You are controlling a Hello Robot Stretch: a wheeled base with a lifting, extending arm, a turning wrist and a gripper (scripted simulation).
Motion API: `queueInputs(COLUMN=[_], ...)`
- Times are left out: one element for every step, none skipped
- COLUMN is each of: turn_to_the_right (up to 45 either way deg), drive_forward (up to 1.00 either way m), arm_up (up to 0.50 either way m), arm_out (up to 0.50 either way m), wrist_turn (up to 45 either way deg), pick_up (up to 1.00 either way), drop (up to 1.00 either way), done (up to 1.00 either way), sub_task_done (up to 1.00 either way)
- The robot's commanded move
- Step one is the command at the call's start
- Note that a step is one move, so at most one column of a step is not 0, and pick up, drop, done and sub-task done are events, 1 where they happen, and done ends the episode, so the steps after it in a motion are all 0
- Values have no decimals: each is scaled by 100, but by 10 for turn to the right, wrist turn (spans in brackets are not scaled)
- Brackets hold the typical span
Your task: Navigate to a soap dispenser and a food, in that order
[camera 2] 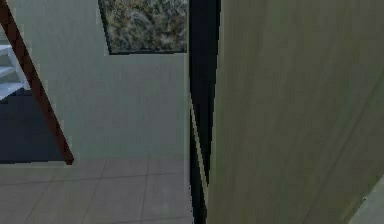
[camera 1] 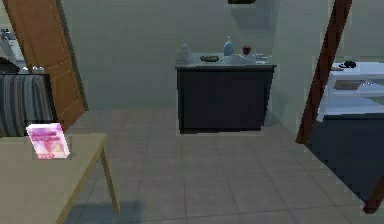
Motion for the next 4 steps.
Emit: queueInputs(turn_to_the_right=[-90, 0, 0, -180], drive_forward=[0, 100, 50, 0], arm_up=[0, 0, 0, 0], arm_out=[0, 0, 0, 0], wrist_turn=[0, 0, 0, 0], pick_up=[0, 0, 0, 0], drop=[0, 0, 0, 0], done=[0, 0, 0, 0], sub_task_done=[0, 0, 0, 0])
